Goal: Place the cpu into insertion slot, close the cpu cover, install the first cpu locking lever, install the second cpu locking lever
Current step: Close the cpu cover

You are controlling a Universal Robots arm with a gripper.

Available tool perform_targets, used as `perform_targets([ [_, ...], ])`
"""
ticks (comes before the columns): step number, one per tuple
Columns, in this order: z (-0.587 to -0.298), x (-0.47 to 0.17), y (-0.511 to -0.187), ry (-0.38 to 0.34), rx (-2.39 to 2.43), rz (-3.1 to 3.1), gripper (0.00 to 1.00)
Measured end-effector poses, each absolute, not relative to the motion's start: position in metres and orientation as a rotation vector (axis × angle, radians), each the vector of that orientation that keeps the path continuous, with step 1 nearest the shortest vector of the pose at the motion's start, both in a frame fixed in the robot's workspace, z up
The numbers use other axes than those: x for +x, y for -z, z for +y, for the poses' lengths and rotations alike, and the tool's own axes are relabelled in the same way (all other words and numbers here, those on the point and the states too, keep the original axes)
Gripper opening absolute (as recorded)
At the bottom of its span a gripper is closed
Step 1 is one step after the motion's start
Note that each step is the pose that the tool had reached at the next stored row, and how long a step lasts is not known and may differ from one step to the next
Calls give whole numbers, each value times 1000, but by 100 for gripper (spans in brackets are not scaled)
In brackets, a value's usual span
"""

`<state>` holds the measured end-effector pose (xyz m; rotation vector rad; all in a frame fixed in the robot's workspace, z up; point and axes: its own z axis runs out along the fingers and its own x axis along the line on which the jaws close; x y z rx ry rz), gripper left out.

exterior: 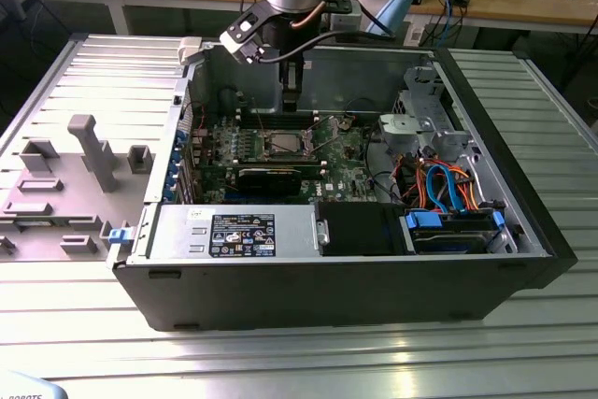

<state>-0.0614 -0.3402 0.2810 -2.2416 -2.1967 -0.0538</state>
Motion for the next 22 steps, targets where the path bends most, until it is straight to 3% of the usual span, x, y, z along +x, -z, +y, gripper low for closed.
perform_targets([
  [22, -340, -61, -281, 68, -2235, -2190, 11],
])
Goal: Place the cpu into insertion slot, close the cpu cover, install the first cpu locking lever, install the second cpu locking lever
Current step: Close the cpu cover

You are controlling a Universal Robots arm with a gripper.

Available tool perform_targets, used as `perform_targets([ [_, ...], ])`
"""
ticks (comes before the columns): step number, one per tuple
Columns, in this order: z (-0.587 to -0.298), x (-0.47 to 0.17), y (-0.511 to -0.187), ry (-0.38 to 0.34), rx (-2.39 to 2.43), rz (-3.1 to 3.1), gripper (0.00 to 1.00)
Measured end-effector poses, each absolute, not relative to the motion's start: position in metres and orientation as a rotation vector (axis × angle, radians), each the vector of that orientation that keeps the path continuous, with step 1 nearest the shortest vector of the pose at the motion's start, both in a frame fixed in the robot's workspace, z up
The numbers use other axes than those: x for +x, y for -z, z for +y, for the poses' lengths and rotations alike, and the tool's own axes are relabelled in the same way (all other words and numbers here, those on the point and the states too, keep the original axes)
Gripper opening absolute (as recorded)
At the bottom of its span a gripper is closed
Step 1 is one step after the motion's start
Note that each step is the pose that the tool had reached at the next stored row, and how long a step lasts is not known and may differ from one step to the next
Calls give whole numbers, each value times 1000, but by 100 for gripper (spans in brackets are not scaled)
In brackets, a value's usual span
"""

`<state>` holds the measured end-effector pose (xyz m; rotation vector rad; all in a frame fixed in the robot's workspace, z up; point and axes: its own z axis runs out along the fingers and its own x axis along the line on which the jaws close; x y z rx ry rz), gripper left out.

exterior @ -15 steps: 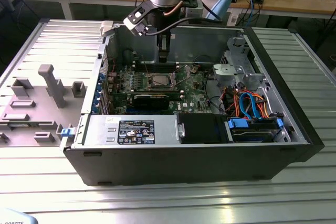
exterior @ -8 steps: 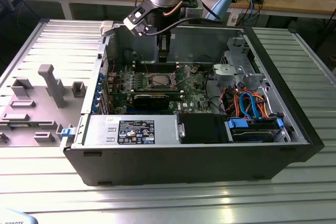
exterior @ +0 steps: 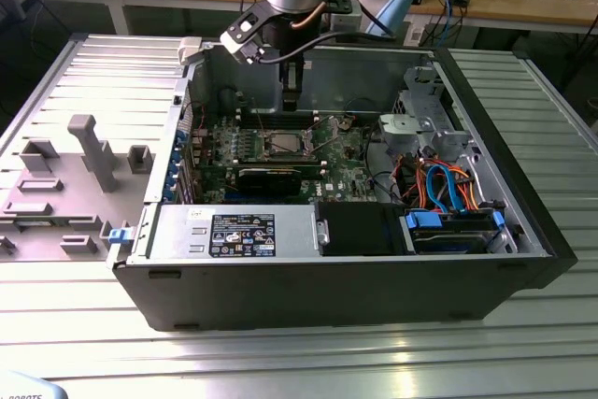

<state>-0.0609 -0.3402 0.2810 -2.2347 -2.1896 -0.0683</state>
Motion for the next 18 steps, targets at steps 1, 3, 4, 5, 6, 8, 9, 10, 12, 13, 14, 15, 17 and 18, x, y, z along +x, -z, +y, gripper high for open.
perform_targets([
  [1, -340, -61, -281, 68, -2235, -2190, 11],
  [3, -340, -60, -281, 68, -2234, -2190, 11],
  [4, -340, -60, -281, 68, -2235, -2190, 11],
  [5, -340, -60, -281, 69, -2235, -2190, 11],
  [6, -340, -60, -281, 69, -2235, -2190, 11],
  [8, -340, -59, -281, 68, -2235, -2190, 11],
  [9, -340, -56, -281, 69, -2235, -2189, 11],
  [10, -340, -54, -281, 69, -2235, -2190, 11],
  [12, -340, -52, -281, 68, -2235, -2190, 11],
  [13, -340, -51, -280, 68, -2235, -2190, 11],
  [14, -340, -50, -280, 68, -2235, -2190, 11],
  [15, -340, -50, -280, 69, -2235, -2189, 11],
  [17, -340, -50, -280, 68, -2235, -2190, 11],
  [18, -340, -50, -280, 68, -2235, -2190, 11],
])
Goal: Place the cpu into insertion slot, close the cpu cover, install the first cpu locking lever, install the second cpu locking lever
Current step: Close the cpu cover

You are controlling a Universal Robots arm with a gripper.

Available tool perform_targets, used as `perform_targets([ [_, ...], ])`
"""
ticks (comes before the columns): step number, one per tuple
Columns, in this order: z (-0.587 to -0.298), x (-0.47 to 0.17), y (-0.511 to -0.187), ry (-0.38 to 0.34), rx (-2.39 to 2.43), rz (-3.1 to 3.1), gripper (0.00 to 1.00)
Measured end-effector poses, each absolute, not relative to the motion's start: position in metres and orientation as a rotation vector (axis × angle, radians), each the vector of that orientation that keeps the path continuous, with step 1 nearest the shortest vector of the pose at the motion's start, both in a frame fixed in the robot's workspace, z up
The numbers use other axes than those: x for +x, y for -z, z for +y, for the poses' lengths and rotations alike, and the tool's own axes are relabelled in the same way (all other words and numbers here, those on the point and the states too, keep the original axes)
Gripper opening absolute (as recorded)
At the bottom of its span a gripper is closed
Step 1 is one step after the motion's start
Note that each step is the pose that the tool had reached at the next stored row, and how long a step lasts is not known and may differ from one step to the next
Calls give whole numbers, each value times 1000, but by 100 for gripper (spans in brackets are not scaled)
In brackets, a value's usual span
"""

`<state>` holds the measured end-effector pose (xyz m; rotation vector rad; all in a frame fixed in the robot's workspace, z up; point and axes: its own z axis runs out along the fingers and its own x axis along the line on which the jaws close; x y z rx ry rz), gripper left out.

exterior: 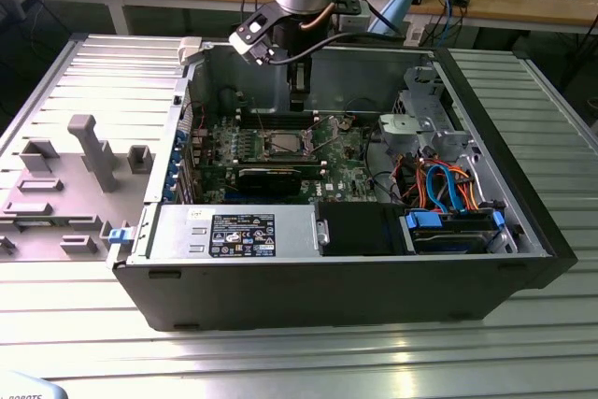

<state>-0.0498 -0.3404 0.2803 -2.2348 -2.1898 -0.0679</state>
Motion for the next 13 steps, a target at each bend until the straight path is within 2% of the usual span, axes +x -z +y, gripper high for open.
perform_targets([
  [13, -340, -36, -280, 67, -2235, -2190, 11],
])
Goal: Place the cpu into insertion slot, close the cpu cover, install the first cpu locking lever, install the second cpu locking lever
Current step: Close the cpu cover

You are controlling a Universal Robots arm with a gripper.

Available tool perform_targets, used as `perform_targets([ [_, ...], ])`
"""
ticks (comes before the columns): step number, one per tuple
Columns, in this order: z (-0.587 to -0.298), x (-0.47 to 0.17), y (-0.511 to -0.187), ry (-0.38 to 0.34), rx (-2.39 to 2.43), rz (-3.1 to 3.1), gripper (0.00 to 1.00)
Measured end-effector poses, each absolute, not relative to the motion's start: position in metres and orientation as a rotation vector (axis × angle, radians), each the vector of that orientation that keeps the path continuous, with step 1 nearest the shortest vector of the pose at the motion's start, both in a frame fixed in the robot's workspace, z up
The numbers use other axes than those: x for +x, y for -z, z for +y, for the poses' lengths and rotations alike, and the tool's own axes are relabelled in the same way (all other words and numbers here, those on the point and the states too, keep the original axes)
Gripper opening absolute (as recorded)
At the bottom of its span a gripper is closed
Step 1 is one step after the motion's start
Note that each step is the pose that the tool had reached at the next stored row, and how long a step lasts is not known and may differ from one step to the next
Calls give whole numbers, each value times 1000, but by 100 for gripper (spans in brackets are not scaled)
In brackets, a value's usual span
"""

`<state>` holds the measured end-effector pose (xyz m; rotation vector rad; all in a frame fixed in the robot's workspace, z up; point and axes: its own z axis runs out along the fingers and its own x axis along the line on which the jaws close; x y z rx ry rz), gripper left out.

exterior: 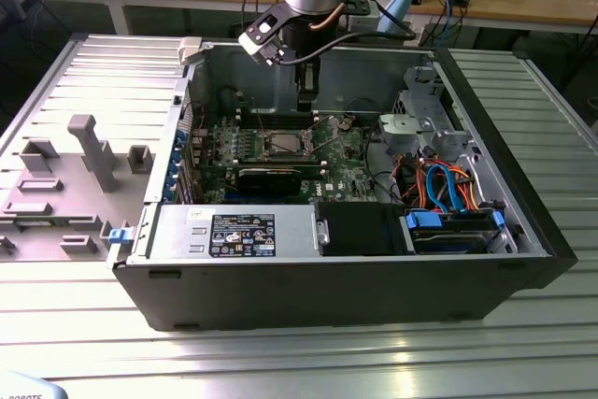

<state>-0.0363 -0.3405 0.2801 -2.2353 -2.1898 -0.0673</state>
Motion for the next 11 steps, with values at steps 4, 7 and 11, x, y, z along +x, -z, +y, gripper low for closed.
perform_targets([
  [4, -340, -29, -280, 67, -2235, -2190, 11],
  [7, -340, -24, -280, 67, -2235, -2190, 11],
  [11, -340, -21, -280, 67, -2235, -2190, 11],
])
